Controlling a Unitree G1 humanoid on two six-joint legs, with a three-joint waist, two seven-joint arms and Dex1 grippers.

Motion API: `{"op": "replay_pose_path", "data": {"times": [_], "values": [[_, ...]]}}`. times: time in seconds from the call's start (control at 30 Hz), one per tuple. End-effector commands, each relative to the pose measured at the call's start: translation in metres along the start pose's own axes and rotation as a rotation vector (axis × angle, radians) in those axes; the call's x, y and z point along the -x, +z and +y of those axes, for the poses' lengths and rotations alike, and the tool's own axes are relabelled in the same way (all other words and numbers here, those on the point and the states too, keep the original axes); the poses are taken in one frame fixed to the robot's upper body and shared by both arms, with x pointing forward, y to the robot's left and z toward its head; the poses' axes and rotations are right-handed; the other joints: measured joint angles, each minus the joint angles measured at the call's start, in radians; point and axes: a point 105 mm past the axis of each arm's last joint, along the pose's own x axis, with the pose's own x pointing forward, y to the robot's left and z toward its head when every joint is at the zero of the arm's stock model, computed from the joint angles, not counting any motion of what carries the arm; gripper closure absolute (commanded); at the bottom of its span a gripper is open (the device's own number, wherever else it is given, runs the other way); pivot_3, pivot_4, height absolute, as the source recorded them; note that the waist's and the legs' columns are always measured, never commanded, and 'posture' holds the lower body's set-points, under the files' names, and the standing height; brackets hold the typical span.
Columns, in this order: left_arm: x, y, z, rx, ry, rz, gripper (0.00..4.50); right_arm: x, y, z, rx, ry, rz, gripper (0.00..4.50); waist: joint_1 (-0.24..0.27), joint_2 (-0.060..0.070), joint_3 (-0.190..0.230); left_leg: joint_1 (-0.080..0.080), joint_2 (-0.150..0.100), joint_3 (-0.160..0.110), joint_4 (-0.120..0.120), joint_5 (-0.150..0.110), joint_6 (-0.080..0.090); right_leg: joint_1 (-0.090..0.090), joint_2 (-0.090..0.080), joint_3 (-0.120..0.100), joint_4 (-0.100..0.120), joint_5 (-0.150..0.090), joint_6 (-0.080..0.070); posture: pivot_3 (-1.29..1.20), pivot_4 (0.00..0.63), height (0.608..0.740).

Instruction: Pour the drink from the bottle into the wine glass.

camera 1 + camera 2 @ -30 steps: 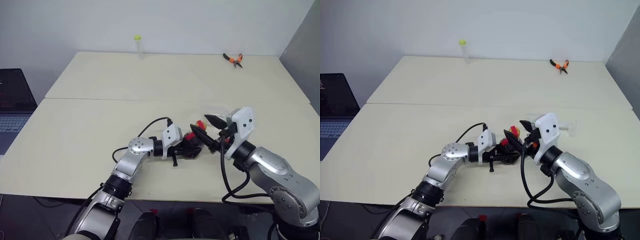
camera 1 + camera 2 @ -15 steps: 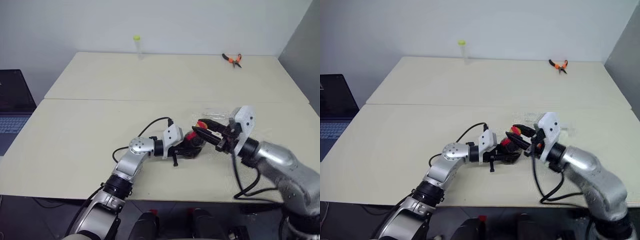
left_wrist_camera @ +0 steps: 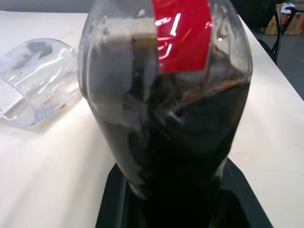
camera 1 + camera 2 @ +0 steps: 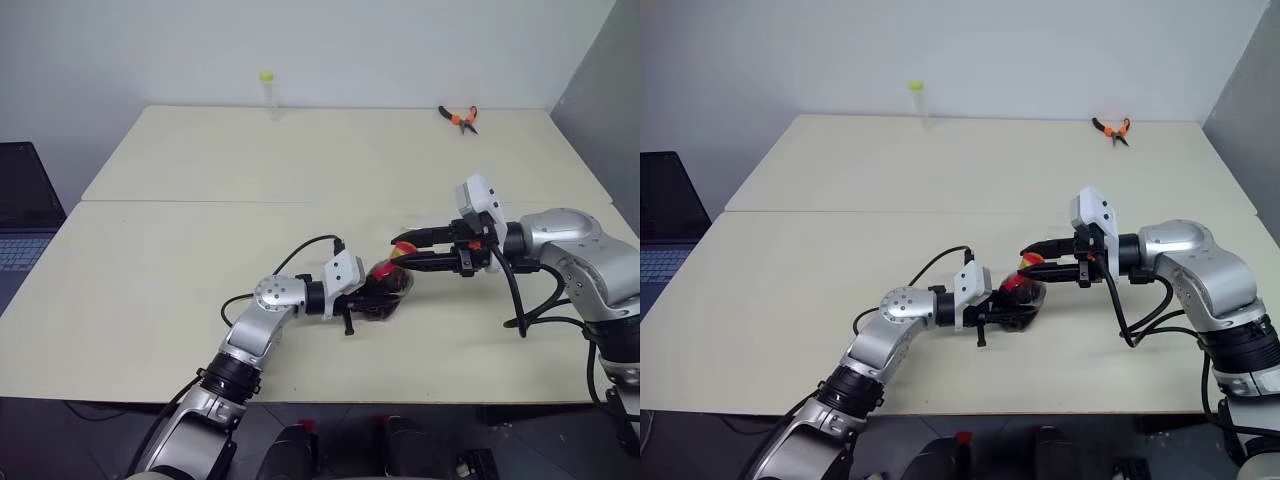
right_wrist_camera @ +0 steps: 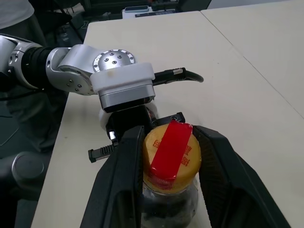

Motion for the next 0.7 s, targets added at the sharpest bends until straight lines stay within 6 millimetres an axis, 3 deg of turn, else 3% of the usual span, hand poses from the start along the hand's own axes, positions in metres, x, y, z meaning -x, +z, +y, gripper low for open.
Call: {"op": "replay_pose_path", "data": {"times": [0.03,0.2,0.37,0.53,0.7], "values": [[-0.001,0.016,-0.004,-0.049,-0.023,-0.060,3.82,0.009,0.004,0.001,-0.010,-0.115,-0.027,1.81,0.004,0.000,0.000,0.000,0.000,-0.001,0.000,0.000,0.000,0.000,-0.001,0.000,0.000,0.000,0.000,0.00,0.150,0.740],[-0.001,0.016,0.002,-0.045,0.005,-0.064,3.83,0.012,0.028,0.032,-0.016,-0.207,-0.169,0.06,0.005,0.000,0.000,-0.001,0.000,0.000,0.000,0.000,0.000,-0.001,-0.001,0.000,0.001,0.000,0.000,0.00,0.150,0.740],[-0.005,0.017,0.007,-0.038,0.030,-0.078,3.83,0.004,0.032,0.045,-0.041,-0.338,-0.246,0.04,0.004,0.000,0.000,-0.001,0.000,0.000,0.000,0.000,0.000,-0.001,-0.001,0.000,0.001,0.000,0.000,0.00,0.150,0.740],[-0.011,0.019,0.007,-0.035,0.025,-0.089,3.83,0.000,0.026,0.021,-0.025,-0.578,-0.270,0.04,0.003,0.000,0.000,-0.001,-0.001,0.000,0.001,0.000,0.000,-0.001,0.002,0.000,0.001,0.000,0.000,0.00,0.150,0.740],[-0.012,0.019,0.006,-0.033,0.023,-0.094,3.83,0.012,0.005,0.008,-0.023,-0.668,-0.214,0.04,0.002,0.000,0.000,-0.001,-0.001,0.000,0.001,0.001,-0.001,-0.001,0.002,0.000,0.001,0.000,0.000,0.00,0.150,0.740]]}}
